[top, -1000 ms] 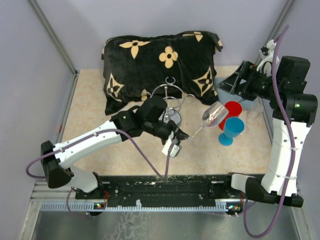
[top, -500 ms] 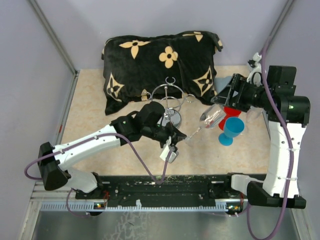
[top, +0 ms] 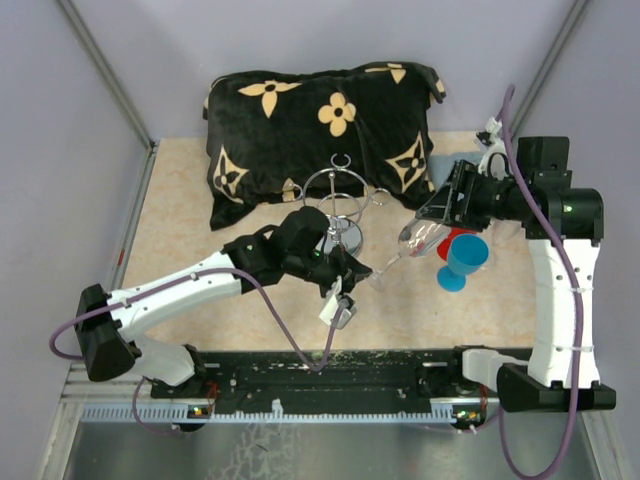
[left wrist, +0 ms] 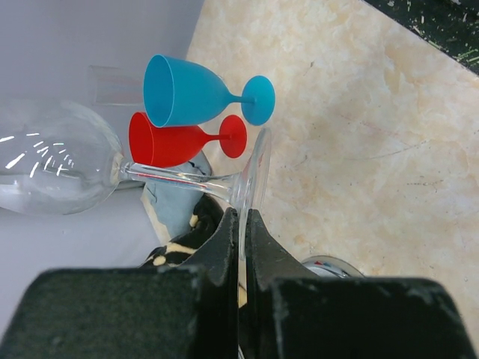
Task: Take the wine glass off the wine glass rack
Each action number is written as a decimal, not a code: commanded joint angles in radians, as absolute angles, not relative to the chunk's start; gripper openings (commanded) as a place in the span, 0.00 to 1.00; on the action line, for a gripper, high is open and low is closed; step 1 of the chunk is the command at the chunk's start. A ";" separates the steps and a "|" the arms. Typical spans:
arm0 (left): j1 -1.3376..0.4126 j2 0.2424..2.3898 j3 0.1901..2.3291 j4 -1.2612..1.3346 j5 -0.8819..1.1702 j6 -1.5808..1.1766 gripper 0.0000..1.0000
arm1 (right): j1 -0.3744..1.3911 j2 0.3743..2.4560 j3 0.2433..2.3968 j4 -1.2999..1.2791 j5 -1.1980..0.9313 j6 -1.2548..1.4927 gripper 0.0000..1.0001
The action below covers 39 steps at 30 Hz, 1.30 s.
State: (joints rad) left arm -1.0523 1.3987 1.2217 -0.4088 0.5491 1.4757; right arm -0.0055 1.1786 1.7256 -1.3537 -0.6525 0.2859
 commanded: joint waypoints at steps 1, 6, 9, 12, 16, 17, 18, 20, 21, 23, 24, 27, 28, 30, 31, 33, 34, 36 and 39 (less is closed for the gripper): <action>-1.058 1.361 1.215 -0.306 0.535 1.537 0.00 | 0.040 1.172 1.724 -1.358 -0.684 0.270 0.51; -1.058 1.365 1.208 -0.272 0.513 1.553 0.00 | 0.079 1.178 1.705 -1.373 -0.686 0.259 0.41; -1.058 1.370 1.203 -0.255 0.498 1.558 0.00 | 0.086 1.176 1.696 -1.387 -0.684 0.248 0.37; -1.057 1.372 1.200 -0.235 0.487 1.561 0.00 | 0.100 1.175 1.676 -1.396 -0.683 0.241 0.35; -1.058 1.373 1.196 -0.212 0.479 1.564 0.00 | 0.121 1.174 1.642 -1.407 -0.675 0.233 0.34; -1.058 1.374 1.196 -0.207 0.477 1.564 0.00 | 0.127 1.175 1.634 -1.409 -0.674 0.231 0.34; -1.058 1.373 1.195 -0.204 0.475 1.563 0.00 | 0.132 1.176 1.629 -1.412 -0.671 0.229 0.34; -1.058 1.373 1.193 -0.193 0.470 1.563 0.00 | 0.141 1.175 1.618 -1.418 -0.667 0.224 0.34; -1.058 1.373 1.192 -0.190 0.469 1.563 0.00 | 0.144 1.175 1.613 -1.419 -0.666 0.223 0.34; -1.058 1.373 1.190 -0.181 0.467 1.562 0.00 | 0.150 1.175 1.600 -1.419 -0.666 0.221 0.33; -1.058 1.374 1.190 -0.178 0.465 1.564 0.00 | 0.152 1.175 1.596 -1.419 -0.667 0.220 0.32; -1.057 1.369 1.181 -0.155 0.454 1.564 0.00 | 0.162 1.176 1.580 -1.417 -0.673 0.218 0.32; -1.058 1.368 1.178 -0.145 0.451 1.566 0.00 | 0.164 1.175 1.572 -1.413 -0.678 0.217 0.31; -1.058 1.365 1.174 -0.135 0.446 1.568 0.00 | 0.170 1.175 1.564 -1.411 -0.683 0.218 0.27; -1.058 1.363 1.170 -0.127 0.443 1.569 0.00 | 0.173 1.174 1.561 -1.410 -0.687 0.218 0.25; -1.058 1.360 1.158 -0.104 0.434 1.573 0.00 | 0.175 1.173 1.561 -1.406 -0.699 0.218 0.15; -1.058 1.358 1.151 -0.088 0.430 1.574 0.00 | 0.176 1.172 1.559 -1.404 -0.713 0.219 0.11; -1.058 1.356 1.138 -0.053 0.418 1.572 0.00 | 0.177 1.167 1.553 -1.398 -0.732 0.220 0.01; -1.058 1.357 1.122 0.020 0.394 1.561 0.00 | 0.178 1.157 1.545 -1.391 -0.750 0.224 0.00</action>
